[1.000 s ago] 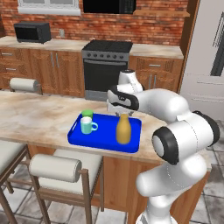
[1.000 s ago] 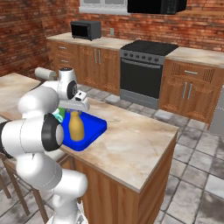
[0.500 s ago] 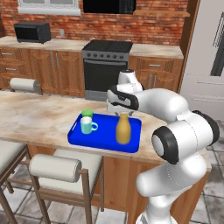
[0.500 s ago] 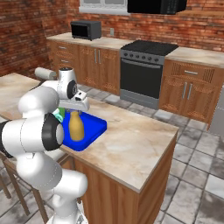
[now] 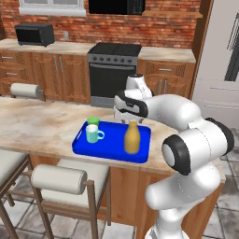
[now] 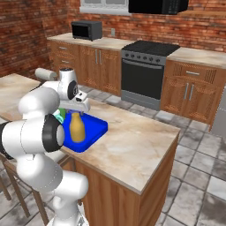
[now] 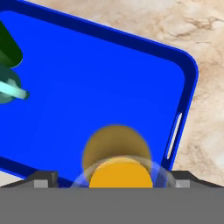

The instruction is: There is a tray on the dining counter. Grab the cup, mug, and pitcher and place them on the tray. The pitcher may be placed next to the tray if it cannot fit the tray.

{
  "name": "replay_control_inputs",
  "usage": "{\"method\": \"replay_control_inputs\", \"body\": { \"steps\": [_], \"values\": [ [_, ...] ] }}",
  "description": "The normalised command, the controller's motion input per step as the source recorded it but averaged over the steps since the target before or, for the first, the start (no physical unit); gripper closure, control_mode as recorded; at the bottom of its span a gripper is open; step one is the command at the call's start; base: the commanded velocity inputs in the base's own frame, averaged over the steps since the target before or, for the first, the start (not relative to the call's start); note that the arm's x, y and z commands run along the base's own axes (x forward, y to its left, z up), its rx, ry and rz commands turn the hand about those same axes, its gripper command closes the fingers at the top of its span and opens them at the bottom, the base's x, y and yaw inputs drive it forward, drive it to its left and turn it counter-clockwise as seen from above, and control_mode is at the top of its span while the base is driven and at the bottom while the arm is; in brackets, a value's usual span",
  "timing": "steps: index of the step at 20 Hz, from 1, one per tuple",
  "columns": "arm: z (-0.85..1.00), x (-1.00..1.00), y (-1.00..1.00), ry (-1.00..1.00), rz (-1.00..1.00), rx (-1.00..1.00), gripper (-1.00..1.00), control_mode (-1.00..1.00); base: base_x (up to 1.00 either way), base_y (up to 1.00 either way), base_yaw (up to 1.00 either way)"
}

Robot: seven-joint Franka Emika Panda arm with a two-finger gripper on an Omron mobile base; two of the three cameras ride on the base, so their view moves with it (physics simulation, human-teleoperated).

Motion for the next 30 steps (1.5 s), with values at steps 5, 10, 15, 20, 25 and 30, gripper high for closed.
{"method": "replay_control_inputs", "body": {
  "steps": [5,10,15,20,25,30],
  "values": [
    [0.31,0.00,0.00,0.00,0.00,0.00,-1.00,-1.00,0.00,0.00,0.00],
    [0.41,0.00,0.00,0.00,0.00,0.00,-1.00,-1.00,0.00,0.00,0.00],
    [0.48,-0.13,0.00,0.00,0.00,0.00,-1.00,-1.00,0.00,0.00,0.00],
    [0.46,-0.49,-0.02,0.00,0.00,0.00,-1.00,-1.00,0.00,0.00,0.00],
    [0.48,-0.77,-0.19,0.00,0.00,0.00,-1.00,-1.00,0.00,0.00,0.00],
    [0.31,-0.80,-0.41,0.00,0.00,0.00,-1.00,-1.00,0.00,0.00,0.00]
  ]
}}
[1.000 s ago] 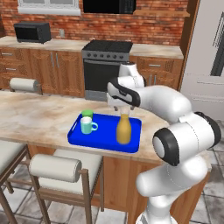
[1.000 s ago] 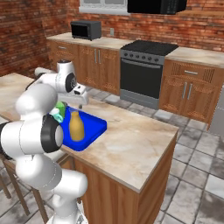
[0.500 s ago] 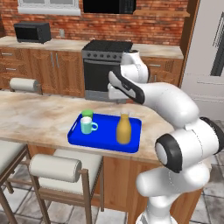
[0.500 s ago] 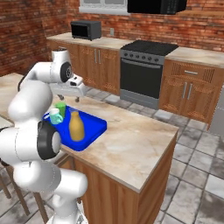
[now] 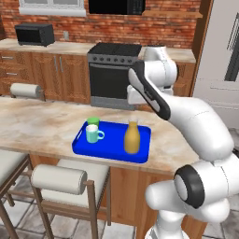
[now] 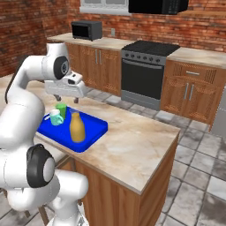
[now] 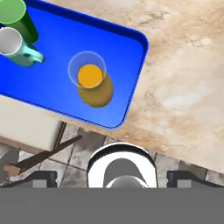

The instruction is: There is a tray on the dining counter. Grab the cup, mug, and pitcher and place them on the tray. The pitcher may be placed next to the tray if it cannot fit the tray.

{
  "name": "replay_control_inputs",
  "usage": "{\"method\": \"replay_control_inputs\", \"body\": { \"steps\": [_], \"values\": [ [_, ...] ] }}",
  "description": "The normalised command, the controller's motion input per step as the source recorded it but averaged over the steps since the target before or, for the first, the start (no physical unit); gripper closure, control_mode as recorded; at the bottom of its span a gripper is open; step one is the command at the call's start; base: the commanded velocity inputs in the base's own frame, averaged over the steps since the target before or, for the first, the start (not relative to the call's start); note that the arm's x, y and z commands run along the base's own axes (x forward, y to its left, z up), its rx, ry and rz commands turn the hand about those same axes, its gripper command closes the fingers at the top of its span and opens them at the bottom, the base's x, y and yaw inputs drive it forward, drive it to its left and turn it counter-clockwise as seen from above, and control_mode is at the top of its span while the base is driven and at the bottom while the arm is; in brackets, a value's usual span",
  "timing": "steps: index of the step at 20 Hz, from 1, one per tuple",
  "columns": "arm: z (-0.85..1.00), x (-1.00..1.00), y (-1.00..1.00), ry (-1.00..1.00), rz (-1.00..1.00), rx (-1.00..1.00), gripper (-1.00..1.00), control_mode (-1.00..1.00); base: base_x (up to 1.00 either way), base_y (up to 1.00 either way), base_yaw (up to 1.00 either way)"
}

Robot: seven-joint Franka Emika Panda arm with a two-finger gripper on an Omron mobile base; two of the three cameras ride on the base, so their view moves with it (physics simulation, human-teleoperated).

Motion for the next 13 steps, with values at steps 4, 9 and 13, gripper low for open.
{"method": "replay_control_inputs", "body": {
  "steps": [4,9,13],
  "values": [
    [0.17,-0.87,-0.46,0.00,0.02,0.00,-1.00,-1.00,0.00,0.00,0.00],
    [0.11,-0.80,-0.30,0.00,0.00,0.00,-1.00,-1.00,0.00,0.00,0.00],
    [0.05,-0.69,-0.14,0.00,0.00,0.00,-1.00,-1.00,0.00,0.00,0.00]
  ]
}}
